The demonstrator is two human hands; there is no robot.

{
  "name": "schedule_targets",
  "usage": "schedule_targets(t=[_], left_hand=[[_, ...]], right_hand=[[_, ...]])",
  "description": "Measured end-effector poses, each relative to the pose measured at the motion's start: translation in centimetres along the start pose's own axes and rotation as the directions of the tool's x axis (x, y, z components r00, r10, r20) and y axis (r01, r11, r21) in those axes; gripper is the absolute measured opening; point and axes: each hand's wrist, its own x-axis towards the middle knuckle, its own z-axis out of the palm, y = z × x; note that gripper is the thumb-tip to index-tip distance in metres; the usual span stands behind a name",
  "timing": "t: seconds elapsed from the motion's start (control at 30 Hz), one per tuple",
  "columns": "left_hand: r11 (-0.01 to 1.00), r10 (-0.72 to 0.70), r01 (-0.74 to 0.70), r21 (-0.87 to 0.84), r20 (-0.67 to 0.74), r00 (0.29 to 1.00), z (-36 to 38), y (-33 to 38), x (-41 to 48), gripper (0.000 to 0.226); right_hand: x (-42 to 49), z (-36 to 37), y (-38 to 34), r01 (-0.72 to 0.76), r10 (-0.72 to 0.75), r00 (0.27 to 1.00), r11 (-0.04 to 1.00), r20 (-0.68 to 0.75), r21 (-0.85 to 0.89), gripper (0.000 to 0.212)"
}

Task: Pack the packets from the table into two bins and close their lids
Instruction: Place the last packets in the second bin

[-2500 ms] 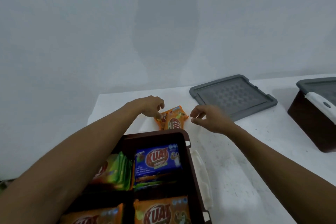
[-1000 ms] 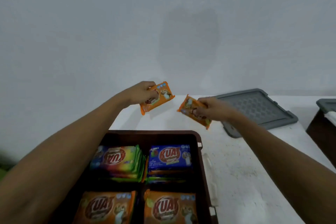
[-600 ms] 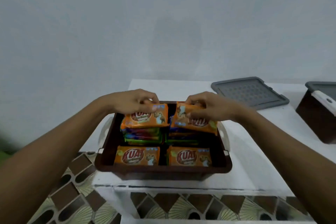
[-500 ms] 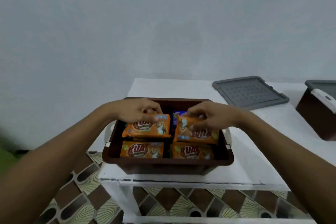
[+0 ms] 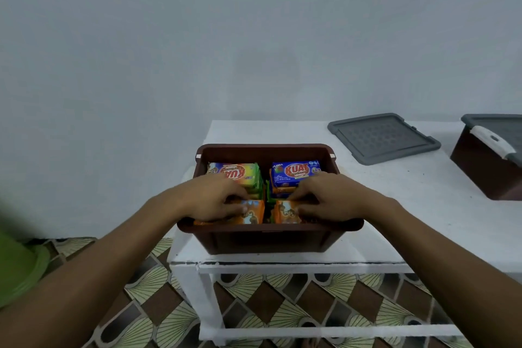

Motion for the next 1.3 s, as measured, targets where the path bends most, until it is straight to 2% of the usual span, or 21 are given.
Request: schedule_targets(t=[0.07,0.13,0.17,0.23,0.27,0.33,0.43,0.57,0.67,0.73,0.87,0.97,1.03,1.1,1.17,1.23,1.3], left_hand=[[0.999,-0.018,0.021,0.033,-0.09,0.996,0.5,0.1,-0.7,0.04],[0.994,-0.071,0.091,0.052,-0.303,0.95,1.2,-0.2,-1.5,0.044],[0.988,-0.139,0.155,0.002,-0.426,0.894,1.6,-0.4,-1.8,0.046],[0.929,-0.364,0.25,-0.272,-0.565,0.74,2.0,-0.5,-2.3,0.047],[0.865,-0.482,0.265,-0.427,-0.558,0.676,2.0,-0.5,-2.3,0.048],[0.741,-0.62,0.268,-0.616,-0.474,0.626,2.0,-0.4,-2.1,0.052],[0.671,-0.651,0.204,-0.713,-0.436,0.621,1.9,-0.3,-1.6,0.052],[0.634,-0.686,0.204,-0.746,-0.422,0.593,1.4,-0.1,-0.3,0.048],[0.685,-0.659,0.241,-0.688,-0.444,0.607,1.1,0.5,2.2,0.051],[0.73,-0.626,0.28,-0.623,-0.445,0.64,0.7,0.6,4.3,0.054],[0.836,-0.54,0.417,-0.356,-0.402,0.74,-0.1,0.2,8.1,0.065],[0.837,-0.548,0.501,-0.221,-0.342,0.764,-0.1,-0.3,9.3,0.072],[0.836,-0.547,0.519,-0.177,-0.353,0.759,-0.7,-0.3,10.3,0.072],[0.858,-0.511,0.474,-0.196,-0.405,0.758,-2.0,0.5,12.6,0.071],[0.9,-0.434,0.362,-0.243,-0.429,0.792,-3.4,2.2,16.0,0.074],[0.911,-0.385,0.272,-0.311,-0.403,0.83,-4.7,4.3,20.3,0.068],[0.891,-0.386,0.256,-0.375,-0.328,0.862,-5.5,6.3,25.0,0.062]], right_hand=[[-0.4,0.6,0.0,-0.011,0.019,0.986,0.999,-0.164,0.048,0.031],[-0.5,1.3,0.2,-0.052,0.082,0.918,0.995,-0.388,0.085,0.028],[-0.5,1.6,0.5,-0.091,0.143,0.86,0.988,-0.49,0.127,0.028],[-0.3,1.9,1.2,-0.153,0.297,0.747,0.947,-0.595,0.281,0.031],[-0.2,1.9,1.4,-0.17,0.37,0.714,0.915,-0.594,0.366,0.035],[-0.3,1.8,1.6,-0.184,0.487,0.705,0.828,-0.516,0.53,0.043],[-0.5,1.6,1.7,-0.166,0.537,0.713,0.754,-0.451,0.636,0.047],[-0.2,1.3,2.6,-0.171,0.512,0.726,0.781,-0.46,0.601,0.047],[0.3,0.4,5.0,-0.212,0.517,0.736,0.79,-0.438,0.576,0.046],[0.7,-0.2,6.8,-0.253,0.538,0.731,0.785,-0.42,0.566,0.045],[1.4,-0.9,9.9,-0.301,0.554,0.728,0.788,-0.405,0.537,0.042],[1.4,-0.6,11.6,-0.244,0.528,0.73,0.794,-0.434,0.556,0.036],[1.2,-0.3,12.7,-0.155,0.538,0.711,0.748,-0.453,0.645,0.029],[0.9,-0.4,14.4,-0.105,0.556,0.683,0.717,-0.474,0.689,0.024],[0.5,-0.6,16.9,-0.109,0.565,0.646,0.733,-0.513,0.671,0.02],[-0.1,-1.0,20.2,-0.139,0.582,0.625,0.739,-0.521,0.66,0.02],[-0.6,-1.4,24.0,-0.181,0.598,0.634,0.731,-0.49,0.658,0.021]])
